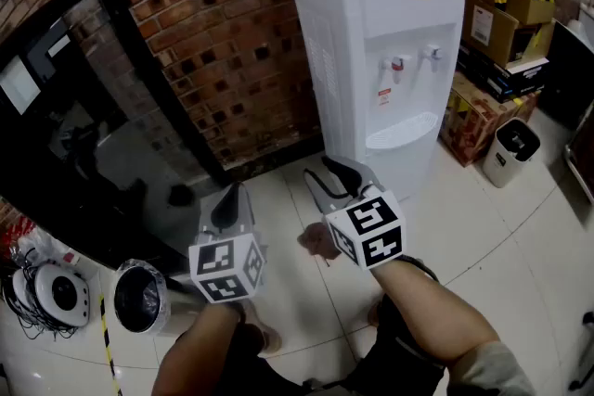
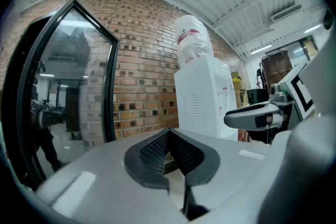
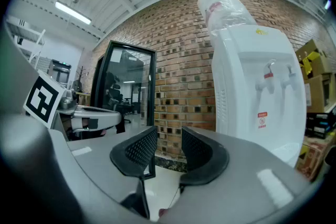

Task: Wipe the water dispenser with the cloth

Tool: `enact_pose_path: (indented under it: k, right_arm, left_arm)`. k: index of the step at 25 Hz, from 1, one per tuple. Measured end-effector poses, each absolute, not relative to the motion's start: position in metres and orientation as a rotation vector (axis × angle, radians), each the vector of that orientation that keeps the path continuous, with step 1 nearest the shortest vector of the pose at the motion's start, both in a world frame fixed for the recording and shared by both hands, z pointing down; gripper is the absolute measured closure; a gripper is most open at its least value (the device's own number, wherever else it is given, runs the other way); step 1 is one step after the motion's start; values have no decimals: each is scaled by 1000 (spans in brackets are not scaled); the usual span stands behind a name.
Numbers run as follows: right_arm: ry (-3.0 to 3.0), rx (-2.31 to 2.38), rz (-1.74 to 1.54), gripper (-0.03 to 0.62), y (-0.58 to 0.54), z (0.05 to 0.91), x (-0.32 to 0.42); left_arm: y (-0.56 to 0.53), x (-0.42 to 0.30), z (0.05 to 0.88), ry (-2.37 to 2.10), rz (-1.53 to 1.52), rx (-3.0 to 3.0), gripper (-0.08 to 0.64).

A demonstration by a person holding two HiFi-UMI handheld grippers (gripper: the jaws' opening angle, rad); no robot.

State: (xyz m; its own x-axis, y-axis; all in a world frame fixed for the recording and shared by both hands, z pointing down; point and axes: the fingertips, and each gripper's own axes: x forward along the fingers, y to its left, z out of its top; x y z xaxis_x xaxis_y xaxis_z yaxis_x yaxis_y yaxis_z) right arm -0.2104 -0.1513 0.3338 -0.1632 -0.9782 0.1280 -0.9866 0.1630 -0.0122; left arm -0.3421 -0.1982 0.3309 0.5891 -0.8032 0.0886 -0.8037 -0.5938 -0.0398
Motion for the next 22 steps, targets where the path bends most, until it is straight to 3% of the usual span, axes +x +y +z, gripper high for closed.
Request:
enact_pose_path:
  k: [6, 22]
  right_arm:
    - [-2301, 1951, 157, 413, -171, 344, -207]
    - [-2077, 1804, 287, 330, -245, 473, -208]
  left_arm:
    - [-220, -343, 344, -1423, 158, 2818, 560]
    - [-299, -310, 399, -1292, 139, 2832, 560]
